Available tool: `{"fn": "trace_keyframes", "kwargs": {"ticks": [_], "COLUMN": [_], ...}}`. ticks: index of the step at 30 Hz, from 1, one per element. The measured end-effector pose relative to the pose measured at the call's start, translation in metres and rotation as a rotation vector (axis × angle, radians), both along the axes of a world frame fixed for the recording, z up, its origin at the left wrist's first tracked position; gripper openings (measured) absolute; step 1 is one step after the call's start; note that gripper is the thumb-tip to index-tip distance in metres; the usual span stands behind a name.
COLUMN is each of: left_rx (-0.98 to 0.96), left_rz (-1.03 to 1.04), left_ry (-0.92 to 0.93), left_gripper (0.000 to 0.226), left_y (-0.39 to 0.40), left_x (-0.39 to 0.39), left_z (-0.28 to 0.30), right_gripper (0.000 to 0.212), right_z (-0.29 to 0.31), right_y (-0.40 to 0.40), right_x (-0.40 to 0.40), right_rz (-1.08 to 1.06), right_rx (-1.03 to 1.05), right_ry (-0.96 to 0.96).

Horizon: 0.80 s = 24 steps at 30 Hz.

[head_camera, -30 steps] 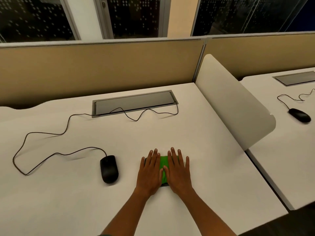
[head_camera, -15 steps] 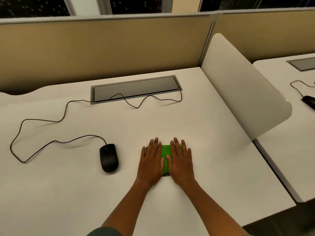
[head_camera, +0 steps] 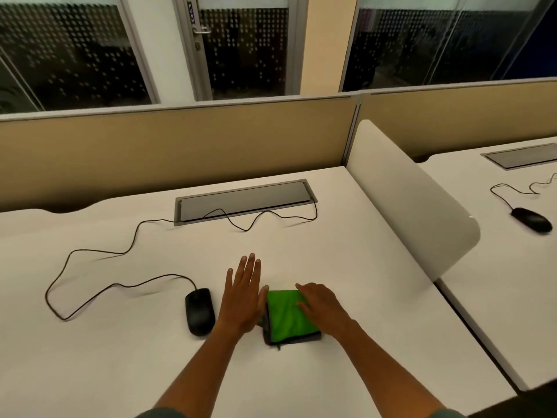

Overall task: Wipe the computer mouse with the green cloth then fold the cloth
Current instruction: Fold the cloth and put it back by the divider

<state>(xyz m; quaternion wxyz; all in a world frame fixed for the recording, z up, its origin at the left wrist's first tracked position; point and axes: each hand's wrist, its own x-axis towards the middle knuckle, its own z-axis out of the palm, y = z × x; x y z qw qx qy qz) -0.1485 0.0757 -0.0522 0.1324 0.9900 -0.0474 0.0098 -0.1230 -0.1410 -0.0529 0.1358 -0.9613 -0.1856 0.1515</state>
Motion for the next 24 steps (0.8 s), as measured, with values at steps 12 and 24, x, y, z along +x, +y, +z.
{"fn": "trace_keyframes", "kwargs": {"ticks": [12, 24], "left_rx": [0.006, -0.058], "left_rz": [0.035, -0.015], "left_ry": [0.009, -0.018], "left_gripper": [0.063, 0.063], "left_y": [-0.022, -0.057], "left_x": [0.026, 0.083], "left_z": [0.016, 0.017], "right_gripper": [0.031, 0.024], "right_z": [0.007, 0.004], "right_y": [-0.015, -0.066], "right_x": [0.021, 0.079], "right_rz": [-0.009, -0.323], "right_rx": [0.234, 0.309], "right_ry": [0.118, -0.128]}}
